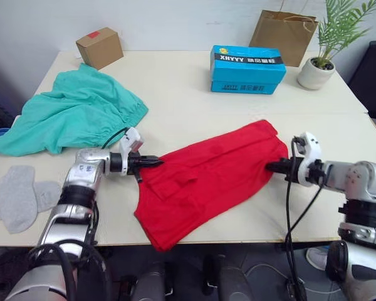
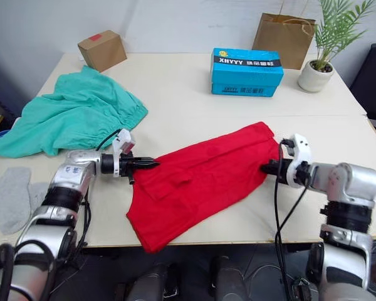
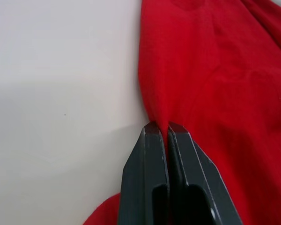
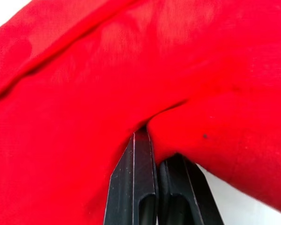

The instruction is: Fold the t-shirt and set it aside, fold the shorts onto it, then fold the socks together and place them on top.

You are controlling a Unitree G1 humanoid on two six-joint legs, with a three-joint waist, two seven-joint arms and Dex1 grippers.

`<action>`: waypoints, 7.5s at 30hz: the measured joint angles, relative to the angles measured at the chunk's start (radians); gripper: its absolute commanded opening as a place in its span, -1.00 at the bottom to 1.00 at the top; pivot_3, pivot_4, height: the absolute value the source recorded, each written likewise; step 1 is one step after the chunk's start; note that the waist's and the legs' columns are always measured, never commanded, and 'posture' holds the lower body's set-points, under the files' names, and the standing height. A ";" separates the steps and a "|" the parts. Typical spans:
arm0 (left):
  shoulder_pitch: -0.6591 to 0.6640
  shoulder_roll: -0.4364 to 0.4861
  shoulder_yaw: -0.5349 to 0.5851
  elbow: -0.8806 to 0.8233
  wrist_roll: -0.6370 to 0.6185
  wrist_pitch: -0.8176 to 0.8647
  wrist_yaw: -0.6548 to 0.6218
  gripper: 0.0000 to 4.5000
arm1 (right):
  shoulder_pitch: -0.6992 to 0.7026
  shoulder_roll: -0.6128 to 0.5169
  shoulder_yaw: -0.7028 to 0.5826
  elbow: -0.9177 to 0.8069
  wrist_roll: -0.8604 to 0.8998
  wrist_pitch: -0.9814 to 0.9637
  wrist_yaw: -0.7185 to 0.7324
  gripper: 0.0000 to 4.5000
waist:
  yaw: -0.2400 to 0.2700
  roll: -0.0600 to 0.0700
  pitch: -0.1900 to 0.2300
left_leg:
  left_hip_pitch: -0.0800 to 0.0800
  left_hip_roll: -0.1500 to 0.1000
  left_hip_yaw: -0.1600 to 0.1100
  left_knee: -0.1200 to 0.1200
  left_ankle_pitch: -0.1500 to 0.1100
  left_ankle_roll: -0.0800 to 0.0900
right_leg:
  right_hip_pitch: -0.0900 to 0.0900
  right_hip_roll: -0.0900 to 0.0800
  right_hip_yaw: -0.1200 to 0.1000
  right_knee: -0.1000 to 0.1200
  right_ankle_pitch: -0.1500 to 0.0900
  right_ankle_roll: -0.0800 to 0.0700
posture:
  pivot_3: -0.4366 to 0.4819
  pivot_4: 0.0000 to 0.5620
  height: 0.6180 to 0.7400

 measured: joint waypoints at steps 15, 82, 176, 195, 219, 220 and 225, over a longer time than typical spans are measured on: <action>0.513 -0.122 0.139 -0.885 -0.135 0.452 0.518 -0.99 | -0.261 0.091 0.207 0.520 -0.187 -0.623 0.004 -1.00 | 0.004 0.001 0.001 | 0.000 0.000 0.000 -0.001 0.002 0.000 | 0.001 0.000 0.001 0.000 0.000 0.000 | -0.05 -0.47 1.00; -0.465 -0.303 0.019 0.649 0.019 -0.014 0.276 -0.98 | 0.444 -0.255 0.509 -0.582 1.551 -0.202 -0.843 -1.00 | 0.072 -0.001 0.004 | -0.004 -0.002 -0.002 0.002 -0.004 0.011 | 0.003 -0.002 -0.001 -0.015 0.006 0.009 | -0.05 -0.47 1.00; 0.399 0.257 -0.241 -0.307 0.090 -1.047 0.071 -1.00 | 0.403 -0.183 0.620 0.039 -0.262 -2.178 0.533 -1.00 | 0.047 0.014 0.000 | 0.005 0.000 0.004 0.000 -0.006 0.009 | 0.007 -0.002 0.001 -0.014 0.008 0.007 | -0.05 -0.47 1.00; 0.787 0.458 -0.072 -0.765 -0.290 -0.444 -0.138 -1.00 | 0.767 -0.429 0.458 -0.461 0.078 -1.592 0.668 -1.00 | 0.052 0.014 0.001 | 0.003 0.003 0.001 0.001 -0.010 0.001 | 0.004 -0.001 0.000 -0.009 0.000 0.000 | -0.05 -0.47 1.00; 0.100 0.129 0.142 -0.216 -0.567 0.274 0.323 -1.00 | -0.178 0.124 0.441 0.342 -0.038 -1.081 0.360 -1.00 | 0.035 0.010 0.003 | -0.002 0.000 0.002 0.001 0.001 0.003 | 0.002 0.002 -0.002 -0.002 0.003 0.001 | -0.05 -0.47 1.00; 0.080 0.114 0.144 -0.189 -0.552 0.263 0.340 -1.00 | -0.189 0.142 0.441 0.373 -0.053 -1.096 0.356 -1.00 | 0.033 0.010 0.003 | -0.002 0.000 0.002 0.001 0.002 0.003 | 0.002 0.002 -0.002 -0.002 0.003 0.002 | -0.05 -0.47 1.00; -0.008 0.053 0.162 -0.067 -0.480 0.180 0.387 -1.00 | -0.260 0.212 0.423 0.544 -0.125 -1.198 0.297 -1.00 | 0.023 0.010 0.003 | -0.002 -0.001 0.002 0.001 0.002 0.002 | 0.002 0.001 -0.001 -0.002 0.003 0.002 | -0.05 -0.47 1.00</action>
